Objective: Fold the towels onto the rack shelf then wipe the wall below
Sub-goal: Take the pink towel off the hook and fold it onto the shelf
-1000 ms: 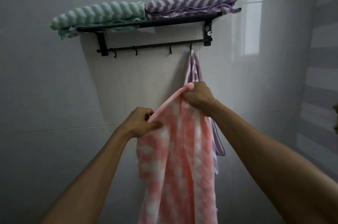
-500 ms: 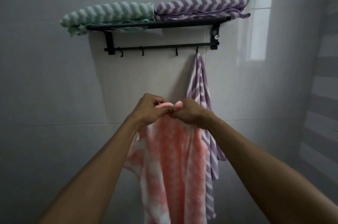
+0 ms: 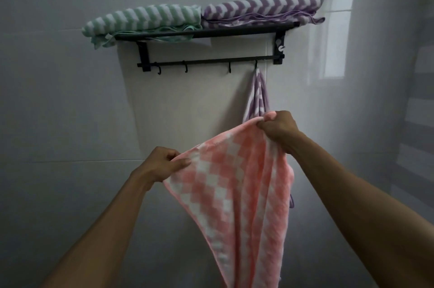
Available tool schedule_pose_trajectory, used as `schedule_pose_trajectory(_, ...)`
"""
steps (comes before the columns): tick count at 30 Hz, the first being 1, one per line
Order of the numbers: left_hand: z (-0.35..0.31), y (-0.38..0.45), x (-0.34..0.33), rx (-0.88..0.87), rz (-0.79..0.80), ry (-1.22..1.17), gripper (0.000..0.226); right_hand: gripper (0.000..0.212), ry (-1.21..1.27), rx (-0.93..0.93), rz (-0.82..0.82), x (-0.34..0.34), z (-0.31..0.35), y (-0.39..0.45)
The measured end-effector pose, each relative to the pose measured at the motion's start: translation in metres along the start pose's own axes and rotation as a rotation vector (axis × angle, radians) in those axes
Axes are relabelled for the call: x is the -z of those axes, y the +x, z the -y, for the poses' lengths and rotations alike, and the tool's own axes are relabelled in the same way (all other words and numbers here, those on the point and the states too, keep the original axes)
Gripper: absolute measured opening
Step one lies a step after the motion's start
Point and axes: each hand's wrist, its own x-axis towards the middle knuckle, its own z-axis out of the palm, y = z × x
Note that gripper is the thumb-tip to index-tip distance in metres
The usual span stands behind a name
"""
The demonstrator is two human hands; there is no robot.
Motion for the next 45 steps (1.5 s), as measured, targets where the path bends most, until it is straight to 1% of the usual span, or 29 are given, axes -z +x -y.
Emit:
schedule_pose_trajectory(1,-0.004,-0.001,-0.004,0.026,-0.036,-0.083,0.03,0.012,-0.005,-0.01,-0.006,0.0,-0.002,0.001)
schedule_pose_trajectory(3,-0.016,-0.002,-0.014,0.072,-0.151,-0.283,0.024,0.033,-0.035,-0.029,-0.03,-0.001,-0.002,0.0)
schedule_pose_trajectory(5,-0.028,0.001,-0.025,0.121,-0.238,-0.408,0.028,0.05,-0.008,-0.078,-0.069,-0.004,-0.003,-0.003)
schedule_pose_trajectory(6,-0.034,0.003,-0.029,0.149,-0.25,-0.441,0.034,0.052,0.033,-0.109,-0.081,-0.006,-0.002,-0.005)
schedule_pose_trajectory(8,-0.04,0.009,-0.035,0.202,-0.242,-0.497,0.052,0.05,0.095,-0.128,-0.1,-0.012,0.0,-0.011)
schedule_pose_trajectory(10,-0.038,0.021,-0.043,0.221,-0.226,-0.549,0.071,0.04,0.151,-0.108,-0.091,-0.021,0.002,-0.017)
schedule_pose_trajectory(11,-0.037,0.027,-0.048,0.227,-0.207,-0.585,0.076,0.035,0.181,-0.097,-0.08,-0.025,0.005,-0.022)
schedule_pose_trajectory(12,-0.042,0.027,-0.054,0.238,-0.176,-0.608,0.077,0.031,0.215,-0.096,-0.064,-0.029,0.007,-0.028)
schedule_pose_trajectory(13,-0.051,0.022,-0.06,0.256,-0.148,-0.616,0.071,0.03,0.254,-0.106,-0.041,-0.035,0.008,-0.032)
schedule_pose_trajectory(16,-0.07,0.01,-0.078,0.27,-0.068,-0.659,0.026,0.035,0.312,-0.163,0.056,-0.056,0.006,-0.039)
schedule_pose_trajectory(17,-0.072,0.008,-0.083,0.26,-0.032,-0.674,0.017,0.038,0.322,-0.185,0.096,-0.062,0.005,-0.04)
schedule_pose_trajectory(19,-0.072,0.007,-0.087,0.228,0.019,-0.689,0.014,0.042,0.347,-0.256,0.204,-0.069,0.003,-0.04)
schedule_pose_trajectory(20,-0.071,0.007,-0.086,0.211,0.028,-0.688,0.016,0.039,0.389,-0.281,0.251,-0.07,0.004,-0.04)
schedule_pose_trajectory(21,-0.07,0.008,-0.084,0.196,0.026,-0.687,0.018,0.031,0.442,-0.291,0.296,-0.068,0.006,-0.042)
schedule_pose_trajectory(23,-0.066,0.009,-0.08,0.177,0.003,-0.695,0.017,0.006,0.535,-0.284,0.384,-0.063,0.011,-0.044)
schedule_pose_trajectory(24,-0.065,0.008,-0.078,0.171,-0.012,-0.692,0.014,0.013,0.567,-0.282,0.428,-0.061,0.011,-0.044)
schedule_pose_trajectory(25,-0.064,0.007,-0.076,0.17,-0.029,-0.695,0.012,0.022,0.602,-0.265,0.487,-0.059,0.011,-0.045)
schedule_pose_trajectory(27,-0.064,0.003,-0.074,0.175,-0.061,-0.721,0.011,0.032,0.605,-0.181,0.588,-0.058,0.009,-0.046)
schedule_pose_trajectory(29,-0.064,0.001,-0.072,0.177,-0.063,-0.755,0.013,0.032,0.514,-0.055,0.63,-0.059,0.003,-0.045)
schedule_pose_trajectory(32,-0.063,-0.002,-0.071,0.166,-0.042,-0.767,0.025,0.018,0.359,0.114,0.547,-0.058,0.001,-0.047)
schedule_pose_trajectory(34,-0.062,-0.003,-0.071,0.169,-0.079,-0.766,0.032,0.006,0.192,0.247,0.465,-0.058,0.003,-0.046)
schedule_pose_trajectory(35,-0.061,-0.003,-0.071,0.173,-0.116,-0.766,0.034,0.003,0.076,0.323,0.421,-0.057,0.005,-0.045)
schedule_pose_trajectory(36,-0.06,-0.003,-0.07,0.177,-0.159,-0.771,0.037,0.009,-0.017,0.382,0.382,-0.056,0.006,-0.045)
schedule_pose_trajectory(37,-0.059,-0.002,-0.068,0.179,-0.198,-0.786,0.04,0.012,-0.045,0.406,0.366,-0.054,0.007,-0.043)
schedule_pose_trajectory(39,-0.055,0.001,-0.062,0.179,-0.248,-0.826,0.048,0.012,0.0,0.408,0.391,-0.051,0.007,-0.04)
schedule_pose_trajectory(40,-0.054,0.001,-0.059,0.176,-0.248,-0.845,0.05,0.012,0.009,0.417,0.416,-0.05,0.008,-0.04)
schedule_pose_trajectory(42,-0.056,-0.001,-0.056,0.164,-0.201,-0.876,0.05,0.016,-0.055,0.459,0.452,-0.049,0.008,-0.041)
schedule_pose_trajectory(45,-0.062,-0.007,-0.057,0.141,-0.102,-0.918,0.053,0.027,-0.16,0.532,0.444,-0.051,0.011,-0.044)
